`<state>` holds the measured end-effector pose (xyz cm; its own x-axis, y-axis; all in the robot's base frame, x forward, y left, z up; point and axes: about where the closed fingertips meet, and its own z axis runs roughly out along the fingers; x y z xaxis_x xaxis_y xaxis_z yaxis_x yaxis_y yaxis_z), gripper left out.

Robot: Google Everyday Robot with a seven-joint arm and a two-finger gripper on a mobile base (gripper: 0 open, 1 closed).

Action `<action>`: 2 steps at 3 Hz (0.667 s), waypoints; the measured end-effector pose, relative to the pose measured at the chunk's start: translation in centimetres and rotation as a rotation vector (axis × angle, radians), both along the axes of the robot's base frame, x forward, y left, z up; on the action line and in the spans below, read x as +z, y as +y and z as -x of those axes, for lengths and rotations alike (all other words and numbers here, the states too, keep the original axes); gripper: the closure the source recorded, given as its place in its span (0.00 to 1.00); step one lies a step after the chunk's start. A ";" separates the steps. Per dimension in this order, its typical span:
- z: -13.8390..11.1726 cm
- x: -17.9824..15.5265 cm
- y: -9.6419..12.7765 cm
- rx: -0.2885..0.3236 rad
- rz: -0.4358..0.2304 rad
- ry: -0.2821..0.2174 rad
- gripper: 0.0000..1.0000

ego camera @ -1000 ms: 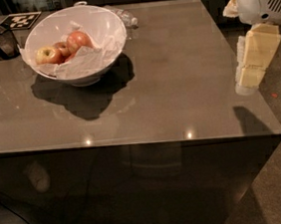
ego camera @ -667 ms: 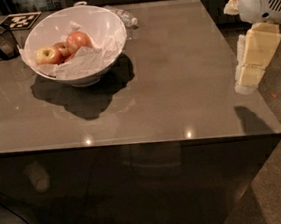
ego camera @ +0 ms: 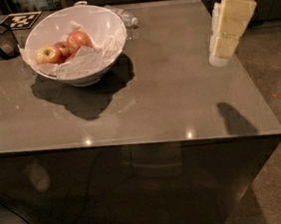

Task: Pick apple from white bowl

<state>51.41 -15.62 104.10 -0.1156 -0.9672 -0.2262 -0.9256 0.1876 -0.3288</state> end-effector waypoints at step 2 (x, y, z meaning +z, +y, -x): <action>-3.9 5.1 5.7 0.077 -0.035 -0.108 0.00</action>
Offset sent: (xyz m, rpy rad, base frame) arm 0.0249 0.0315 0.0302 0.0048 -0.0465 0.0401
